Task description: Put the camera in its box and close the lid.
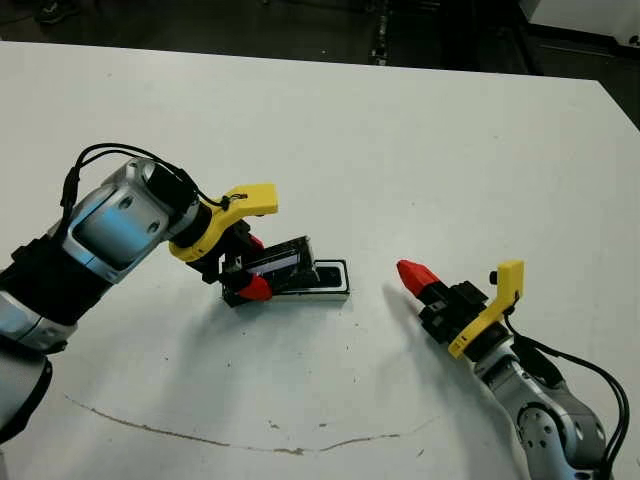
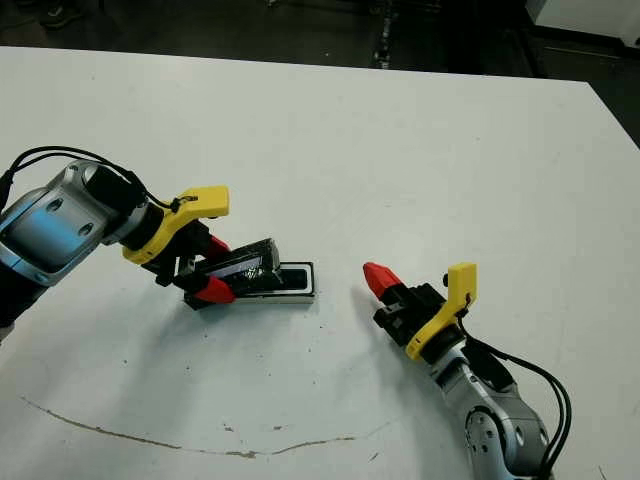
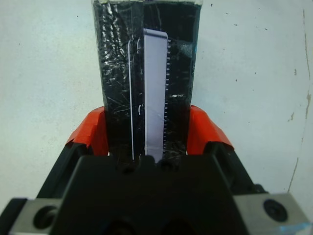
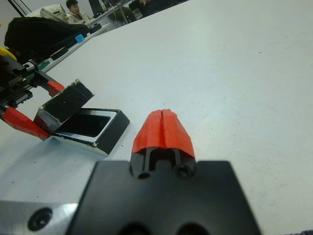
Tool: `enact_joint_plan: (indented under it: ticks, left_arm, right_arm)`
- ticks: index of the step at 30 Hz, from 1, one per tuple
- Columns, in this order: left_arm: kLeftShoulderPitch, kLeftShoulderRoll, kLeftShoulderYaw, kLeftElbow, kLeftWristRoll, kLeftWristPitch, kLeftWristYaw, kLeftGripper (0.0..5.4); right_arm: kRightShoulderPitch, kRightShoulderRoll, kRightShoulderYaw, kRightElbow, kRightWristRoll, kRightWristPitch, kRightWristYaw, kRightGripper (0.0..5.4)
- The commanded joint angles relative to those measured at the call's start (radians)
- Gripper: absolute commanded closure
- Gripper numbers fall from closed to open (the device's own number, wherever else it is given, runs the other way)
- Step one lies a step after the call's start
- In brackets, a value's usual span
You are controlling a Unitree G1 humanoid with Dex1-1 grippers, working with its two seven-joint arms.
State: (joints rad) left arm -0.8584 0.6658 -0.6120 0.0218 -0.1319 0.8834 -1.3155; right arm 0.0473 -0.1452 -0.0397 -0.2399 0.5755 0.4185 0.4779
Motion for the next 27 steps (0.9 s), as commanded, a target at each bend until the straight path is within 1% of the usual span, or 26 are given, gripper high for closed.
enact_joint_plan:
  ticks: [1,5,11,20,27]
  left_arm:
    - [0.057,-0.028,-0.037,-0.007,-0.005,-0.027,-0.009,2.24]
    - [0.069,-0.049,-0.024,-0.023,-0.014,-0.012,0.015,2.24]
    - [0.101,-0.092,0.014,-0.067,-0.012,-0.025,0.101,2.24]
    - [0.124,-0.133,0.015,-0.085,-0.006,-0.035,0.176,2.24]
    - [0.127,-0.148,0.005,-0.052,0.009,-0.086,0.170,2.24]
  right_arm:
    - [0.010,-0.002,-0.005,0.005,-0.001,0.000,-0.005,5.40]
    - [0.009,-0.005,-0.003,0.005,-0.004,-0.002,-0.002,5.40]
    - [0.012,-0.004,-0.006,0.002,-0.002,-0.001,-0.006,5.40]
    - [0.012,-0.001,-0.012,0.004,-0.002,-0.006,-0.009,5.40]
    - [0.008,-0.003,-0.016,0.008,-0.001,-0.014,0.000,5.40]
